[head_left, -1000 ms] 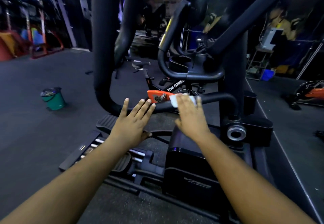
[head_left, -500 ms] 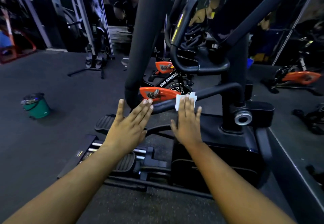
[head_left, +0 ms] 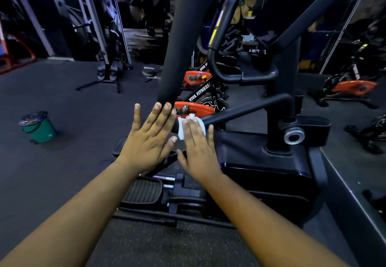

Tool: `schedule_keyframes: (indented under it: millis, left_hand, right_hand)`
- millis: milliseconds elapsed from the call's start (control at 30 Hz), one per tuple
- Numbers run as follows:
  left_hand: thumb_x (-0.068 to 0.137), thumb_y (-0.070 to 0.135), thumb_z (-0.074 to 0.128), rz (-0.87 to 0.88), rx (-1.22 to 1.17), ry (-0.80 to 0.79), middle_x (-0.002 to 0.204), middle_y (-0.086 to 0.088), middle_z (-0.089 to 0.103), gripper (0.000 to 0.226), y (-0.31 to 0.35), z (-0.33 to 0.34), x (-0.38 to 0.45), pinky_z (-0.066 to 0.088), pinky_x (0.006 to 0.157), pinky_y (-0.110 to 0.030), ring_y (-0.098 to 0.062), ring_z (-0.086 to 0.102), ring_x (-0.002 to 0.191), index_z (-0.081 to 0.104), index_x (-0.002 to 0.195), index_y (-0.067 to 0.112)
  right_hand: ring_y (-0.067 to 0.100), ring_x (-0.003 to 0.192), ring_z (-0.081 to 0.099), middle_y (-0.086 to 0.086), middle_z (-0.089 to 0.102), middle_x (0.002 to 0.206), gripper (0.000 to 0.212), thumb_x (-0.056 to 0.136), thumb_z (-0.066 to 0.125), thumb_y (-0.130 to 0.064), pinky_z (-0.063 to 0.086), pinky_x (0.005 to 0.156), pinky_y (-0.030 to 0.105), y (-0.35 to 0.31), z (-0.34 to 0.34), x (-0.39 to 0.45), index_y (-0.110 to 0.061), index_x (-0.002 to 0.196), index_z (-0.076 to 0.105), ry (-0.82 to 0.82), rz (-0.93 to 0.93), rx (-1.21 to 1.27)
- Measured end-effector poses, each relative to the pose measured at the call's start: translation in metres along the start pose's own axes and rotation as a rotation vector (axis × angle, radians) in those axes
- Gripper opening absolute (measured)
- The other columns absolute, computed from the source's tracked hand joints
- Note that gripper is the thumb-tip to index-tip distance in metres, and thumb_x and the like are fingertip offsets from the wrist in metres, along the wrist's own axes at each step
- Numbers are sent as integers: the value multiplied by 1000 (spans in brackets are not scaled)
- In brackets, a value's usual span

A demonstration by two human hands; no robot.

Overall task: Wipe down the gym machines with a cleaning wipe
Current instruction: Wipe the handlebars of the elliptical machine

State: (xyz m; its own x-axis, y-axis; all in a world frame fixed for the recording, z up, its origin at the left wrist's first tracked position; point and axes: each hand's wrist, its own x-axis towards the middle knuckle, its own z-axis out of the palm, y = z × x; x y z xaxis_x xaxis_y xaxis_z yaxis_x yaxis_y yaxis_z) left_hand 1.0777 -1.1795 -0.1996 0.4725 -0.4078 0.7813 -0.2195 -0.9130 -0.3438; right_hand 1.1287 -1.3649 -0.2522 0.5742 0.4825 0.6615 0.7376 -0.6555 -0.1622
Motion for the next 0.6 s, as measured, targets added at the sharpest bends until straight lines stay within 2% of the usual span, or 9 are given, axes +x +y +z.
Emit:
schedule_keyframes:
  millis: [67,133,233,300,400,467,533,600]
  left_hand:
    - [108,38,39,17,-30,19,171,-5,-7,70,-3,3,-1,2,121,-63,-22,-2,158,7,162,8]
    - [108,35,40,41,-63,55,171,-6,-6,70,-7,7,-1,2,122,-62,-23,1,158,5,162,7]
    - [107,28,43,54,-196,93,170,-7,-8,73,-23,10,3,1,124,-61,-25,3,157,-1,162,8]
    - [106,25,44,100,-296,95,170,-6,-8,74,-32,13,6,4,124,-61,-25,5,157,-2,162,9]
    - [106,25,43,155,-438,123,171,-3,-6,72,-45,20,10,10,124,-62,-23,7,157,-1,162,11]
    - [107,25,40,140,-555,101,171,-4,-4,69,-52,20,11,13,124,-61,-25,9,157,1,162,10]
    - [108,28,36,168,-698,45,170,-8,0,65,-60,18,16,12,125,-58,-28,9,157,5,161,6]
    - [108,29,35,190,-830,8,170,-11,2,63,-61,15,22,11,126,-55,-29,9,157,10,160,3]
  right_hand:
    - [28,157,5,15,11,169,94,85,62,-29,9,124,60,-6,7,-11,-4,160,12,-18,27,-16]
    - [26,157,-2,14,4,170,88,92,60,-25,7,125,56,-19,3,-6,-2,160,9,-30,30,115]
    - [10,156,-9,1,-5,169,79,103,52,-18,1,128,41,-45,-14,17,-5,161,0,-56,73,360]
    - [3,154,-10,-3,-5,168,77,105,49,-15,3,128,40,-54,-16,21,-7,159,-5,-33,126,437]
    - [22,157,-1,11,-4,170,77,102,50,-3,10,127,52,-63,-2,9,0,159,-3,69,137,341]
    - [29,157,-1,15,-7,169,82,98,52,3,16,124,58,-74,10,4,-1,159,-3,112,163,258]
    - [31,157,-2,10,-18,168,88,97,51,2,20,122,60,-89,14,16,-8,160,-10,197,185,132]
    - [30,157,-4,2,-27,166,91,101,51,-5,17,124,55,-101,10,33,-18,159,-18,276,232,16]
